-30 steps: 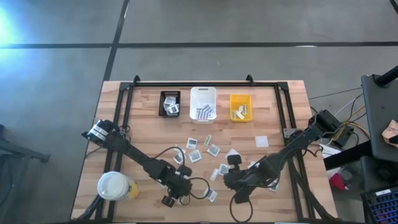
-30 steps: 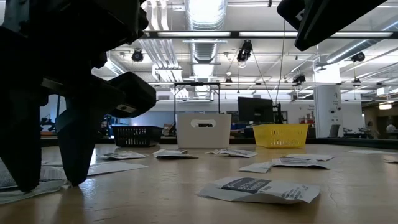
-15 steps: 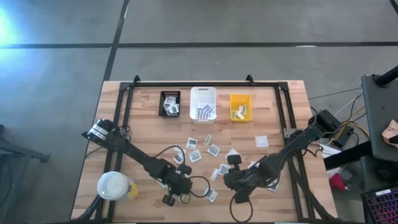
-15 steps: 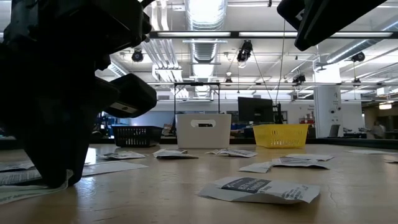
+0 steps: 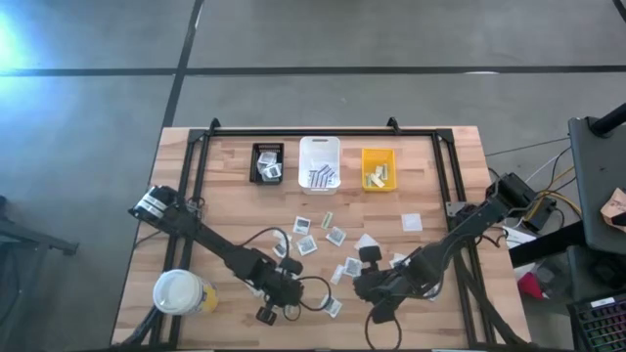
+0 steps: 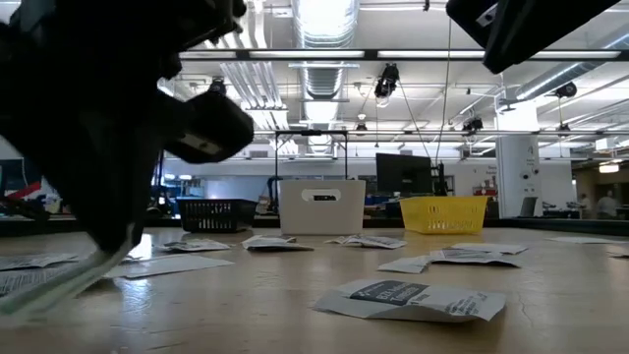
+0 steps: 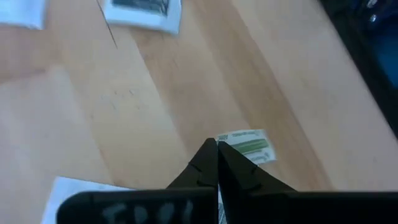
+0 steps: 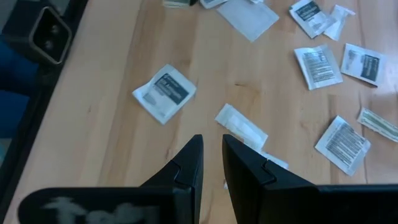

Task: Pick & Place First Aid Supplies
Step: Put the green bandage into the yellow basket

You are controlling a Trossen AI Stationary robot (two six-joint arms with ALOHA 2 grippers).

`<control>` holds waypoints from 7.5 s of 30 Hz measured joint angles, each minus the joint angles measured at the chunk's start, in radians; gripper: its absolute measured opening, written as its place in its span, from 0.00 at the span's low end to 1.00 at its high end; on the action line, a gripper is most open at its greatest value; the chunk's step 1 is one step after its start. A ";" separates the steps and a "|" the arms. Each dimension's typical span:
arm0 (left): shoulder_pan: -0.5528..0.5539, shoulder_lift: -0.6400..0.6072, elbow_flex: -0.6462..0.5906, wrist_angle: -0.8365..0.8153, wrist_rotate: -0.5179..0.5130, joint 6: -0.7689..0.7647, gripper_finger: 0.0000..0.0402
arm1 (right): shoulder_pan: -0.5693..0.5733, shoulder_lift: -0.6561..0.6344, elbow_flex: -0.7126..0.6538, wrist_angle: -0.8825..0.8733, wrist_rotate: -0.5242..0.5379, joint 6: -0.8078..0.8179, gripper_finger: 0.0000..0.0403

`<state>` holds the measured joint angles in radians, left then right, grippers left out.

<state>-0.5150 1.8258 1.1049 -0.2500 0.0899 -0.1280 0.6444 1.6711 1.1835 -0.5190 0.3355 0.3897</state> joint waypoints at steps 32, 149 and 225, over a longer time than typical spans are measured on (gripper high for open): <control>0.088 -0.360 -0.265 0.455 -0.590 0.094 0.00 | -0.045 0.002 -0.244 0.562 0.302 -0.191 0.14; 0.436 -0.402 -0.267 0.088 -0.340 -0.429 0.37 | -0.345 -0.090 -0.156 0.259 0.217 -0.202 0.21; 0.477 -0.042 -0.096 -0.037 -0.292 -0.407 0.31 | -0.344 -0.089 -0.157 0.238 0.214 -0.162 0.21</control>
<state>-0.0380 1.7836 1.0092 -0.2874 -0.2020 -0.5346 0.3000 1.5818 1.0267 -0.2806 0.5500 0.2276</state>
